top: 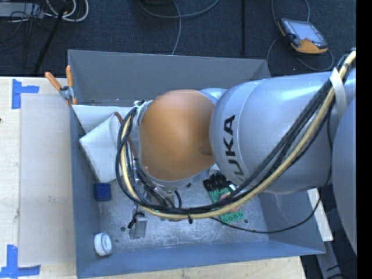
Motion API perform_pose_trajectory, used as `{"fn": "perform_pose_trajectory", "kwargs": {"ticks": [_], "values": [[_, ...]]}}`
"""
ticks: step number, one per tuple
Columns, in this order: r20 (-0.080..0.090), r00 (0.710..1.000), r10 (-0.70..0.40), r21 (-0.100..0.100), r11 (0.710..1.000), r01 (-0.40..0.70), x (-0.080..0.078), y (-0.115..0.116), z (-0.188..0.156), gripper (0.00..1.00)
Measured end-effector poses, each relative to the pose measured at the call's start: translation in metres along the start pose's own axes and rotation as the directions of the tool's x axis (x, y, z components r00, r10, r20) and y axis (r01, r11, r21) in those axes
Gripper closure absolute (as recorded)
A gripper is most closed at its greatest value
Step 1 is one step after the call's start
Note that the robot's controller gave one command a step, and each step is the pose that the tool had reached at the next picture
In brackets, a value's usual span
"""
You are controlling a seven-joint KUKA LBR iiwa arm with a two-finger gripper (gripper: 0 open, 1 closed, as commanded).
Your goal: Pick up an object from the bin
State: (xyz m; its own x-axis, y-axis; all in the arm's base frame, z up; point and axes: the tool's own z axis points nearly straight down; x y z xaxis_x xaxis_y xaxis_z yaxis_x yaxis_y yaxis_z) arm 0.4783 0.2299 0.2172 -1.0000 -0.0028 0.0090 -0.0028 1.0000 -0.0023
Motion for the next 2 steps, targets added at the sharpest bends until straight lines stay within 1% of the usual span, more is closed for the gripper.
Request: {"fn": "perform_pose_trajectory", "kwargs": {"ticks": [1,2], "values": [[0.025,0.867,-0.498,0.005,0.867,0.498,0.0,0.016,0.145,0.0],[0.007,0.265,-0.964,0.009,0.265,0.964,-0.008,0.014,0.117,0.0]]}}
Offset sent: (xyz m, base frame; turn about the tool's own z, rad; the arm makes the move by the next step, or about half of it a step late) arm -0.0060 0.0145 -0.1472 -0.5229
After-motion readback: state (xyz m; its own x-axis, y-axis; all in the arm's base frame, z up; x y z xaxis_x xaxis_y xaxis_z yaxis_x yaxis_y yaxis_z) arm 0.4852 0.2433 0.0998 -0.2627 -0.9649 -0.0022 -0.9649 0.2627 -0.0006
